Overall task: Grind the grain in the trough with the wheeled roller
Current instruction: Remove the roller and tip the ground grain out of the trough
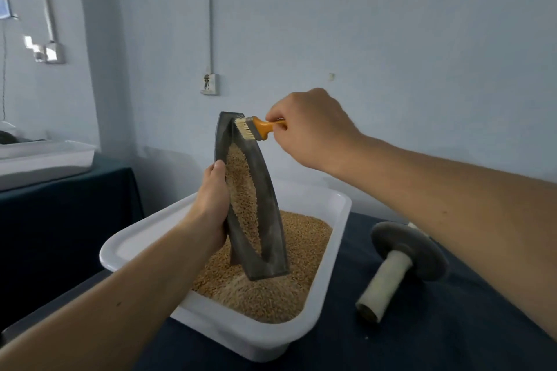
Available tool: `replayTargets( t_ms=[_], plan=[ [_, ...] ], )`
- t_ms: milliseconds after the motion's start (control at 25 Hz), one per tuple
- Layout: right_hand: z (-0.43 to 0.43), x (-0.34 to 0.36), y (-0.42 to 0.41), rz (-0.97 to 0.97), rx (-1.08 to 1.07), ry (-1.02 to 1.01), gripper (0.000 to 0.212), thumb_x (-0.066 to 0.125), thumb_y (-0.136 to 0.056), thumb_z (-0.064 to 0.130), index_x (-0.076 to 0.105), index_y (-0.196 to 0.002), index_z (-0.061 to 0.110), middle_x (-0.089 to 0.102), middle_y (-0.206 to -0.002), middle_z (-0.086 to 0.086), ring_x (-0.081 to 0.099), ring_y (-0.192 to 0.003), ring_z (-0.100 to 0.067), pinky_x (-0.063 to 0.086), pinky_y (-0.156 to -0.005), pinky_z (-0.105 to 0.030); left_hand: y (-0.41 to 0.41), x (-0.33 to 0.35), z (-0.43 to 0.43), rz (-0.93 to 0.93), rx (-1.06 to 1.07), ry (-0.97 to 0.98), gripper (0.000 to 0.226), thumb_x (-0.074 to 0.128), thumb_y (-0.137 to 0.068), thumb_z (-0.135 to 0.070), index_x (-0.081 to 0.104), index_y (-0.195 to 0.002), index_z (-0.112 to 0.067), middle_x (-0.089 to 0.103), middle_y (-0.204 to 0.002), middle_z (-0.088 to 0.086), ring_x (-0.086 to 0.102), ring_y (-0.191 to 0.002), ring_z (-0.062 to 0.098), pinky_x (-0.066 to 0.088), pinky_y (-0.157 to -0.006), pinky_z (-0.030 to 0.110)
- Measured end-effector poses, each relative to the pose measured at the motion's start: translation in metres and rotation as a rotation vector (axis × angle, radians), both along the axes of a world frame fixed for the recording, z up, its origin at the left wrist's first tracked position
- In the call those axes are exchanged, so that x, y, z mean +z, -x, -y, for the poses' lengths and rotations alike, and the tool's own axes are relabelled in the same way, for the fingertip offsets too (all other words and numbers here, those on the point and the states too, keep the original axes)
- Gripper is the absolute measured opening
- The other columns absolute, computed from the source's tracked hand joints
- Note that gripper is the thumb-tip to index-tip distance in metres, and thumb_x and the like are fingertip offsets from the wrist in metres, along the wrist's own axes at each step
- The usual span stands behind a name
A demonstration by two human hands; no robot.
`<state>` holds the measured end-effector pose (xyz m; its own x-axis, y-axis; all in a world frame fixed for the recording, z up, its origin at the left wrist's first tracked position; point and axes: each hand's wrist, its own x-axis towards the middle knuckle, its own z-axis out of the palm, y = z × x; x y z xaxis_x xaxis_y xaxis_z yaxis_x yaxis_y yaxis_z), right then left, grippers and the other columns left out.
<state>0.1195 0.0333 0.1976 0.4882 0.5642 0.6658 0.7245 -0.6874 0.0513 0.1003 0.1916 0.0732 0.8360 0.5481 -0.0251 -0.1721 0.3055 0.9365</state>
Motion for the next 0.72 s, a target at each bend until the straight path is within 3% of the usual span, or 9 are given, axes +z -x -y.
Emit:
replayTargets(
  t_ms=[80, 280, 400, 520, 640, 720],
  plan=[
    [-0.017, -0.003, -0.006, 0.041, -0.037, 0.048, 0.014, 0.057, -0.091, 0.009, 0.068, -0.097, 0.013, 0.060, -0.081, -0.006, 0.057, -0.068, -0.024, 0.045, -0.056, -0.031, -0.002, -0.001, -0.003, 0.011, 0.004, -0.017, 0.044, 0.036, -0.094, -0.063, 0.057, -0.121, -0.034, 0.072, -0.107, 0.010, 0.074, -0.088, 0.030, 0.061, -0.067, 0.048],
    [-0.039, -0.010, -0.003, 0.111, -0.100, 0.217, 0.014, 0.055, -0.089, -0.002, 0.056, -0.082, 0.011, 0.042, -0.071, -0.004, 0.041, -0.058, -0.020, 0.023, -0.049, -0.027, -0.003, -0.005, -0.006, 0.060, -0.002, -0.046, 0.045, 0.033, -0.097, -0.062, 0.052, -0.129, -0.036, 0.069, -0.113, 0.009, 0.070, -0.098, 0.029, 0.059, -0.082, 0.051],
    [-0.045, -0.019, 0.007, 0.112, -0.037, 0.389, 0.012, 0.049, -0.093, 0.001, 0.054, -0.085, 0.009, 0.042, -0.077, -0.006, 0.041, -0.063, -0.023, 0.019, -0.049, -0.029, -0.003, -0.006, -0.008, 0.096, 0.018, -0.082, 0.046, 0.030, -0.098, -0.060, 0.048, -0.134, -0.037, 0.065, -0.121, 0.007, 0.066, -0.107, 0.028, 0.054, -0.092, 0.051],
    [-0.040, -0.026, 0.016, 0.106, 0.010, 0.493, 0.011, 0.054, -0.093, 0.003, 0.062, -0.088, 0.008, 0.055, -0.085, -0.008, 0.052, -0.069, -0.024, 0.031, -0.052, -0.030, -0.002, -0.005, -0.008, 0.138, 0.049, -0.116, 0.042, 0.029, -0.100, -0.057, 0.049, -0.130, -0.037, 0.066, -0.117, 0.008, 0.066, -0.106, 0.027, 0.054, -0.092, 0.051],
    [-0.024, -0.019, 0.021, 0.034, 0.130, 0.613, 0.010, 0.060, -0.096, 0.015, 0.069, -0.093, 0.018, 0.061, -0.090, -0.001, 0.062, -0.081, -0.023, 0.053, -0.070, -0.039, -0.001, -0.006, -0.010, 0.149, 0.078, -0.159, 0.042, 0.027, -0.099, -0.059, 0.046, -0.131, -0.039, 0.062, -0.122, 0.008, 0.063, -0.112, 0.028, 0.052, -0.094, 0.052],
    [-0.009, -0.007, 0.028, -0.071, 0.189, 0.667, 0.014, 0.062, -0.097, 0.025, 0.074, -0.104, 0.026, 0.066, -0.093, 0.007, 0.062, -0.082, -0.013, 0.055, -0.076, -0.037, 0.001, -0.005, -0.009, 0.160, 0.088, -0.187, 0.044, 0.027, -0.098, -0.060, 0.044, -0.132, -0.040, 0.059, -0.127, 0.007, 0.060, -0.116, 0.028, 0.051, -0.096, 0.053]
  ],
)
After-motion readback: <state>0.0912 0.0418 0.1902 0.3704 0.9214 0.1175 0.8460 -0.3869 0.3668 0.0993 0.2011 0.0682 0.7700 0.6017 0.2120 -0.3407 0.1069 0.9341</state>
